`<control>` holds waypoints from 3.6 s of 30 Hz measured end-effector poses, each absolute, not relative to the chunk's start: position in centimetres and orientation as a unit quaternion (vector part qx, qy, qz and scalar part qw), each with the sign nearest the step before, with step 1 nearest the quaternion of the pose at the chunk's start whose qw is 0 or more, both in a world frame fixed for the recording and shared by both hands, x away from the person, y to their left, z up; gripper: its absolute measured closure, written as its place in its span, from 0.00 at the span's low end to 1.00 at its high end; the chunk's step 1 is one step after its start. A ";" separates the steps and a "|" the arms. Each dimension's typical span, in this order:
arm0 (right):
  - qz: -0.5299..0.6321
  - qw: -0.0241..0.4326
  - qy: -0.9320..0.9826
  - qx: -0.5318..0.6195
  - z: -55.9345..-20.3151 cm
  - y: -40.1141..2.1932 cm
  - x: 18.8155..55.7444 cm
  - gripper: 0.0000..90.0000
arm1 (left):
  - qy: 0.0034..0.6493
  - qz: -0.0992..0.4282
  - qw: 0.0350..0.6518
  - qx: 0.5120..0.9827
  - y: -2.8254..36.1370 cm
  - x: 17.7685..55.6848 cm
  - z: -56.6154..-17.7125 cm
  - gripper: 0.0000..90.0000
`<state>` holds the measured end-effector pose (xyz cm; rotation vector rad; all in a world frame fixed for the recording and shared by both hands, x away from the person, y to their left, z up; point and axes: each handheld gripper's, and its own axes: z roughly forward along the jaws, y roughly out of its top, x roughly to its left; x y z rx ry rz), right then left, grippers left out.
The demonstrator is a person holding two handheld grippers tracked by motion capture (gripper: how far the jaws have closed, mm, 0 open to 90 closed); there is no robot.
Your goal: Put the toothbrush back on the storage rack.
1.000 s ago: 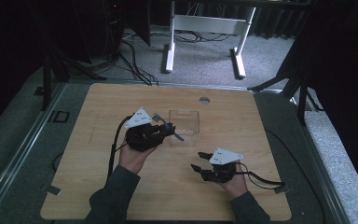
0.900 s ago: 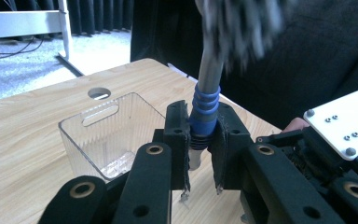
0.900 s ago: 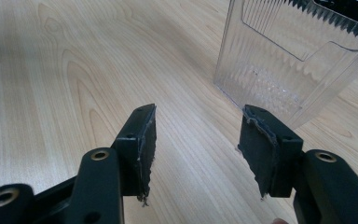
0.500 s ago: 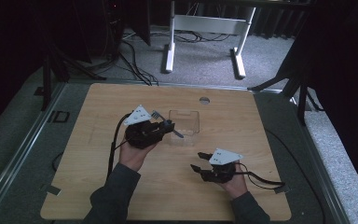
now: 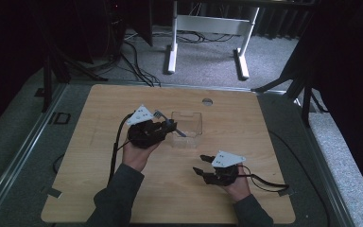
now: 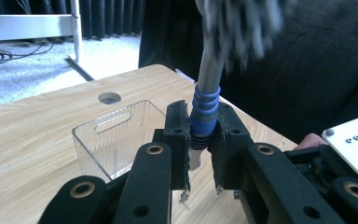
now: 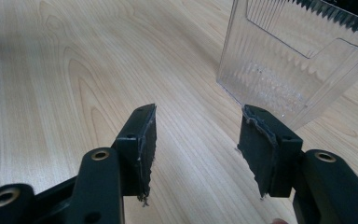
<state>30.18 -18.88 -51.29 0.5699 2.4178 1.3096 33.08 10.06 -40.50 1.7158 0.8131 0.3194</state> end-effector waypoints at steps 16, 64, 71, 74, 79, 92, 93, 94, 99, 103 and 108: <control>0.457 0.163 0.851 0.199 -51.5 -18.7 30.1 0.51 | 0.361 0.148 0.565 0.727 10.0 33.9 -40.8 0.87; 0.456 0.162 0.853 0.197 -51.6 -18.7 30.1 0.51 | 0.388 0.164 0.526 0.739 8.4 36.8 -43.7 0.87; 0.457 0.162 0.853 0.196 -51.6 -18.7 30.1 0.51 | 0.396 0.166 0.499 0.753 7.8 37.6 -44.8 0.87; 0.457 0.162 0.853 0.196 -51.6 -18.7 30.0 0.51 | 0.400 0.163 0.491 0.756 7.7 38.0 -45.3 0.87; 0.457 0.161 0.852 0.197 -51.5 -18.8 30.0 0.51 | 0.407 0.157 0.478 0.762 7.5 38.5 -46.2 0.87; 0.460 0.159 0.850 0.202 -51.7 -19.2 30.1 0.51 | 0.385 0.168 0.475 0.773 7.5 38.0 -46.4 0.43; 0.460 0.159 0.850 0.202 -51.7 -19.2 30.1 0.51 | 0.388 0.171 0.479 0.768 7.7 37.9 -46.2 0.42; 0.460 0.159 0.850 0.201 -51.7 -19.2 30.1 0.51 | 0.390 0.174 0.482 0.765 7.8 37.8 -46.1 0.41; 0.459 0.159 0.850 0.202 -51.7 -19.2 30.1 0.50 | 0.399 0.189 0.509 0.739 9.2 37.3 -45.0 0.40; 0.458 0.157 0.851 0.202 -51.7 -19.2 30.1 0.50 | 0.400 0.198 0.517 0.731 10.3 36.8 -44.4 0.40; 0.456 0.156 0.852 0.203 -51.8 -19.2 30.2 0.49 | 0.405 0.199 0.520 0.725 11.4 36.4 -44.4 0.40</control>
